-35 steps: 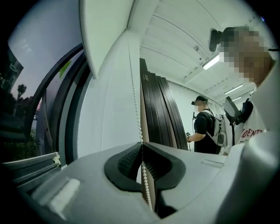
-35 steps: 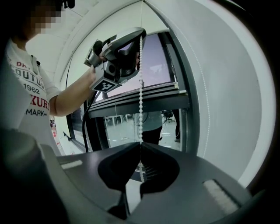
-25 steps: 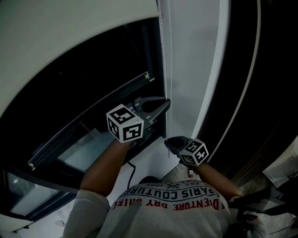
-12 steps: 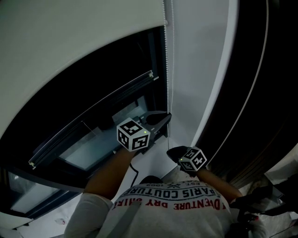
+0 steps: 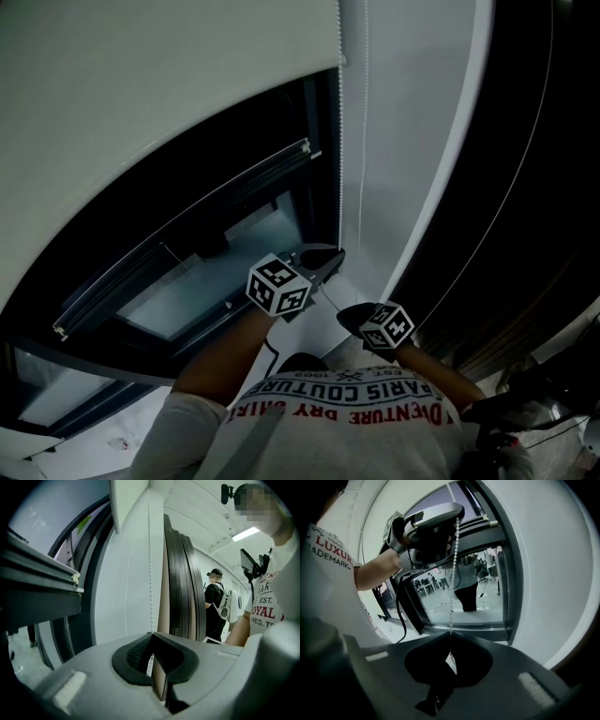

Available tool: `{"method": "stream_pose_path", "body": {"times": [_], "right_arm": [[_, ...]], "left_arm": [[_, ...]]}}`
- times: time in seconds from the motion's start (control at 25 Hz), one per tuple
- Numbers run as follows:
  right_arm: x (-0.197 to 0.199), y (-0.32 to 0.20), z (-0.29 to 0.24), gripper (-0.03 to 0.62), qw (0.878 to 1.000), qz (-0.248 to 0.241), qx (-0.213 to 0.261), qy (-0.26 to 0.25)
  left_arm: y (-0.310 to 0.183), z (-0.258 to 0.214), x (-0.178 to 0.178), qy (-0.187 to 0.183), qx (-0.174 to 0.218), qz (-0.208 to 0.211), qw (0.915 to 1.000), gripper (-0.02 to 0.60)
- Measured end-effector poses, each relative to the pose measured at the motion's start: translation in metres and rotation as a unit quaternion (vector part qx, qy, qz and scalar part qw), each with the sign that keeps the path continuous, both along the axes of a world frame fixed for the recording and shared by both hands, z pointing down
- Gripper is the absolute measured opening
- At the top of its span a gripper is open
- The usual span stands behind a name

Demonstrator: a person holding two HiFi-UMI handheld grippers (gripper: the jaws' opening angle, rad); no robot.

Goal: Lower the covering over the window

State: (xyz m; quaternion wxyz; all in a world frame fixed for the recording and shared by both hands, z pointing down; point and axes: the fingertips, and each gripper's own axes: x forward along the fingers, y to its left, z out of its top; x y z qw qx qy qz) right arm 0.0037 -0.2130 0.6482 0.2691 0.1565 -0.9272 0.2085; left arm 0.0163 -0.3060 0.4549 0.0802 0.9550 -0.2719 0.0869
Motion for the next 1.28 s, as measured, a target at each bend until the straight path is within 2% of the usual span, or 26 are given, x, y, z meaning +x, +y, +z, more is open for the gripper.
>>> {"method": "stream_pose_path", "body": {"times": [0.24, 0.4, 0.6, 0.76, 0.88, 1.08, 1.2, 1.28], "right_arm": [[0.011, 0.006, 0.019, 0.012, 1.0, 0.004, -0.023, 0.013], [0.019, 0.004, 0.017, 0.015, 1.0, 0.014, -0.016, 0.016], [0.025, -0.006, -0.012, 0.108, 1.0, 0.013, 0.009, -0.002], [0.022, -0.022, -0.066, 0.139, 0.998, -0.011, 0.047, -0.031], [0.018, -0.041, -0.132, 0.147, 0.993, -0.02, 0.093, -0.076], [0.002, -0.067, -0.249, 0.144, 0.97, -0.022, 0.184, -0.155], [-0.006, -0.076, -0.297, 0.129, 0.956, -0.018, 0.238, -0.172], [-0.009, -0.077, -0.317, 0.103, 0.949, -0.014, 0.257, -0.184]], "left_arm": [[0.005, 0.067, -0.001, -0.043, -0.044, -0.011, 0.9981, 0.005], [0.01, 0.085, -0.008, -0.021, -0.067, -0.028, 0.9971, 0.006], [0.016, 0.085, -0.009, -0.022, -0.06, -0.029, 0.9975, 0.006], [0.022, 0.086, -0.008, -0.02, -0.06, -0.028, 0.9976, 0.006], [0.025, 0.085, -0.003, -0.022, -0.059, -0.025, 0.9977, 0.006], [0.031, 0.083, 0.002, -0.027, -0.057, -0.021, 0.9978, 0.006], [0.036, 0.082, 0.006, -0.031, -0.056, -0.019, 0.9978, 0.006], [0.04, 0.083, 0.009, -0.036, -0.056, -0.015, 0.9977, 0.006]]}}
